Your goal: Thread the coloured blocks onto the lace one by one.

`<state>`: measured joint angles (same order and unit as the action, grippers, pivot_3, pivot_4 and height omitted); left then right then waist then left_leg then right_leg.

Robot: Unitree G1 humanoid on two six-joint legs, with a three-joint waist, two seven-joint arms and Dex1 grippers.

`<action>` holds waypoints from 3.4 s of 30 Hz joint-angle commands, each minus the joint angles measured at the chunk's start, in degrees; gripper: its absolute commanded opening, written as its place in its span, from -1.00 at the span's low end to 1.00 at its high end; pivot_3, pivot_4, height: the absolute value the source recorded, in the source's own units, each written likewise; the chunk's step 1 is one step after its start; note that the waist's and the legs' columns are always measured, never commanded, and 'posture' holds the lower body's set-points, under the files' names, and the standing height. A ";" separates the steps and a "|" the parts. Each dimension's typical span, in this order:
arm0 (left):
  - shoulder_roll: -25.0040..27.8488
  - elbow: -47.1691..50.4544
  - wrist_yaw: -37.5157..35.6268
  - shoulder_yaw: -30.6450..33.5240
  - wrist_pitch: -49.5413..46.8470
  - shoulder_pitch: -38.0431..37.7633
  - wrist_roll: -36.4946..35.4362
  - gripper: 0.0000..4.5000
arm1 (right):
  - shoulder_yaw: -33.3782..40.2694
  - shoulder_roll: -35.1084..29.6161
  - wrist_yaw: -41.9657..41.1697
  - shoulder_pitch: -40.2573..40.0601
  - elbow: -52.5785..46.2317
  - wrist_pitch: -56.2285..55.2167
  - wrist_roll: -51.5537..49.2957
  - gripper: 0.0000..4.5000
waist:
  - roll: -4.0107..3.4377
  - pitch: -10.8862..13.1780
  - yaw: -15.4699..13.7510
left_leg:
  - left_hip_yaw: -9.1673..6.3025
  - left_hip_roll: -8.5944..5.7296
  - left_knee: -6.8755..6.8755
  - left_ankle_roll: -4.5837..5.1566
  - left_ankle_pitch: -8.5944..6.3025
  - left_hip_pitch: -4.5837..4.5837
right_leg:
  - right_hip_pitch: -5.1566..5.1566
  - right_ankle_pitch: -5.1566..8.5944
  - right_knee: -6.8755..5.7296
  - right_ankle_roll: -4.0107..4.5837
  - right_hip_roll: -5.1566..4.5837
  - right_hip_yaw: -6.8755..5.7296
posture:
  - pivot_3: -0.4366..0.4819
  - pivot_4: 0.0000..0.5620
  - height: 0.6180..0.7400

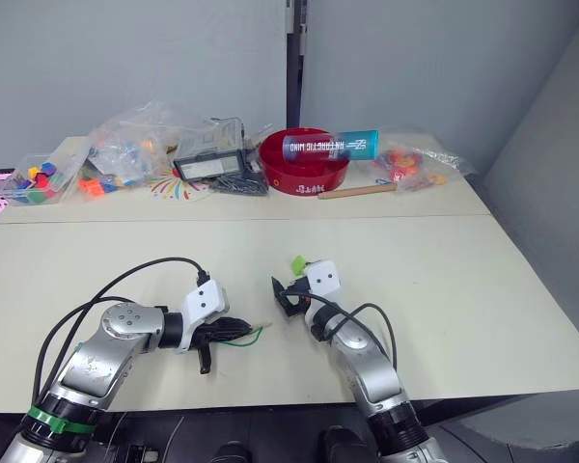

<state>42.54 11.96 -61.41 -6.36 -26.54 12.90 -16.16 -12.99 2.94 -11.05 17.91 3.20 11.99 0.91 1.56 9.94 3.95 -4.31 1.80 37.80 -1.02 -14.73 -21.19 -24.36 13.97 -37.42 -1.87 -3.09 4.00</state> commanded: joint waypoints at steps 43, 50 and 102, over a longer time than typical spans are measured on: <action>2.18 6.98 3.03 3.27 -1.89 -5.25 -3.21 -1.00 | 3.74 -15.41 -57.62 49.54 70.58 -20.79 3.60 -0.47 | -0.14 0.10 0.19 | 0.01 -0.03 -0.04 0.03 -0.02 -0.03 | 0.04 -0.07 0.18 0.02 -0.06 -0.03 | -0.05 -0.47 0.85; 2.23 6.01 2.43 3.01 -0.80 -5.43 -3.00 -1.00 | 4.18 -15.19 -58.06 48.74 69.79 -21.03 3.43 -0.49 | -0.15 0.11 0.23 | 0.01 -0.03 -0.03 0.03 -0.02 -0.03 | 0.04 -0.07 0.19 0.02 -0.05 -0.03 | -0.05 -0.47 0.85; 2.58 7.19 -0.25 2.06 -4.39 -0.62 -4.96 -1.00 | -3.82 -22.40 -32.46 -7.47 -25.85 28.85 -7.39 0.57 | -0.22 0.15 -0.50 | -0.01 -0.01 0.03 -0.02 0.02 0.01 | 0.16 -0.06 0.28 -0.01 -0.01 -0.07 | -0.05 -0.47 0.85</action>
<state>44.81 18.16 -61.43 -4.37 -31.22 11.39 -20.39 -16.31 -19.62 -45.13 11.26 -22.08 40.32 -5.98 1.34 10.09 3.45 -4.32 1.80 37.82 -1.04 -14.72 -21.17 -24.20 13.91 -37.15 -1.89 -3.10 3.93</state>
